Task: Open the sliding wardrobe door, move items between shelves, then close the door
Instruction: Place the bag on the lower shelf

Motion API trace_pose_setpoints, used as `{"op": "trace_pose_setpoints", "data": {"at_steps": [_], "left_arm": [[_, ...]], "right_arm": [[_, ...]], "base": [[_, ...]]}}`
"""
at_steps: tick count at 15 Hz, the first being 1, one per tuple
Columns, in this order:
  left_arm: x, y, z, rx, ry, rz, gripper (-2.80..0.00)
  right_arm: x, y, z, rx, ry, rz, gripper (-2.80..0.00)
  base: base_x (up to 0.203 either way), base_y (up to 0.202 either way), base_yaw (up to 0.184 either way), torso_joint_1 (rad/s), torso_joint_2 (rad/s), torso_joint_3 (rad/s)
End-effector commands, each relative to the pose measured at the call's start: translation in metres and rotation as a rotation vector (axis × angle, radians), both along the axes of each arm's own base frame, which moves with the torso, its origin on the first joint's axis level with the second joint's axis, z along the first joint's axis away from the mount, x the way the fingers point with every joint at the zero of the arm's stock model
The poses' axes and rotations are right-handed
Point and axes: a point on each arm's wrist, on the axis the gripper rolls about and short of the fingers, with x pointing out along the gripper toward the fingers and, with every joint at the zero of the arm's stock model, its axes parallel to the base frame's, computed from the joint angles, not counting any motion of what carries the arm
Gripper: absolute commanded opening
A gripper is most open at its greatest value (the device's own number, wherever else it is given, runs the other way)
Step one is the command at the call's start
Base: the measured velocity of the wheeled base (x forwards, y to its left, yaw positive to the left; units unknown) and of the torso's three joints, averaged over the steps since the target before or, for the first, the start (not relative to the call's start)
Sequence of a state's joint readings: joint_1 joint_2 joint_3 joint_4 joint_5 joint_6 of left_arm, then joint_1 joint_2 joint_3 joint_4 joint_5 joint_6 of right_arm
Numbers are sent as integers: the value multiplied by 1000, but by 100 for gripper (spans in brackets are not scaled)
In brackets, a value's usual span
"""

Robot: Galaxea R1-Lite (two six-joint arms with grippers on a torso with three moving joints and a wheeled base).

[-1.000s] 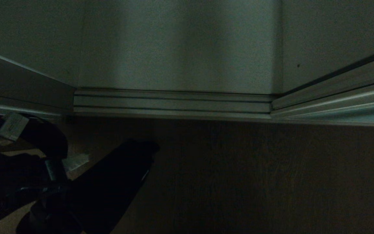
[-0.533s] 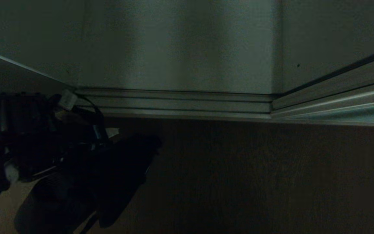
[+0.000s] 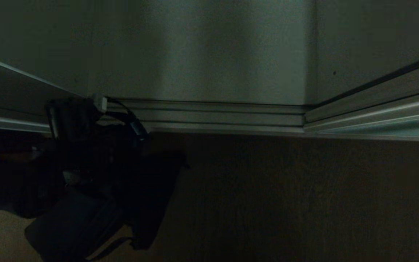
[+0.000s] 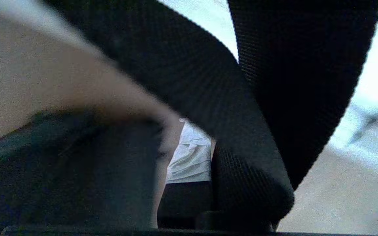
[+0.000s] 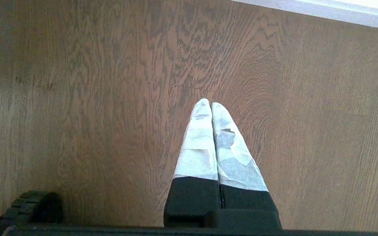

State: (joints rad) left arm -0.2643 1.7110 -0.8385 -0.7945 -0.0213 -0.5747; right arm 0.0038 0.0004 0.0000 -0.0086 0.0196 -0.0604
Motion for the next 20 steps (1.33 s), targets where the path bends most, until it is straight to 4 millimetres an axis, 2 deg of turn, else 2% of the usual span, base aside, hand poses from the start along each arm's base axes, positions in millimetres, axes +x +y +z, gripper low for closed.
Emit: {"op": "trace_pose_setpoints", "data": {"at_steps": [1, 4, 7, 13, 18, 20], "left_arm": [[15, -7, 12, -91, -37, -6, -280], [34, -12, 40, -245, -85, -8, -280], [50, -16, 57, -306, -98, -11, -280], [62, -16, 115, -375, -204, -14, -280], [96, -24, 130, -478, -286, -16, -280], [119, -30, 114, -515, -263, 17, -280]], "right_arm": [[0, 0, 0, -1, -3, 1, -280], [0, 0, 0, -1, -4, 1, -280], [0, 0, 0, -1, -4, 1, -280], [0, 0, 0, -1, -4, 1, -280], [0, 0, 0, -1, -4, 1, -280], [0, 0, 0, -1, -4, 1, -280]], "base": [[0, 0, 0, 0, 0, 0], [0, 0, 0, 0, 0, 0], [0, 0, 0, 0, 0, 0], [0, 0, 0, 0, 0, 0], [0, 0, 0, 0, 0, 0], [0, 0, 0, 0, 0, 0]]}}
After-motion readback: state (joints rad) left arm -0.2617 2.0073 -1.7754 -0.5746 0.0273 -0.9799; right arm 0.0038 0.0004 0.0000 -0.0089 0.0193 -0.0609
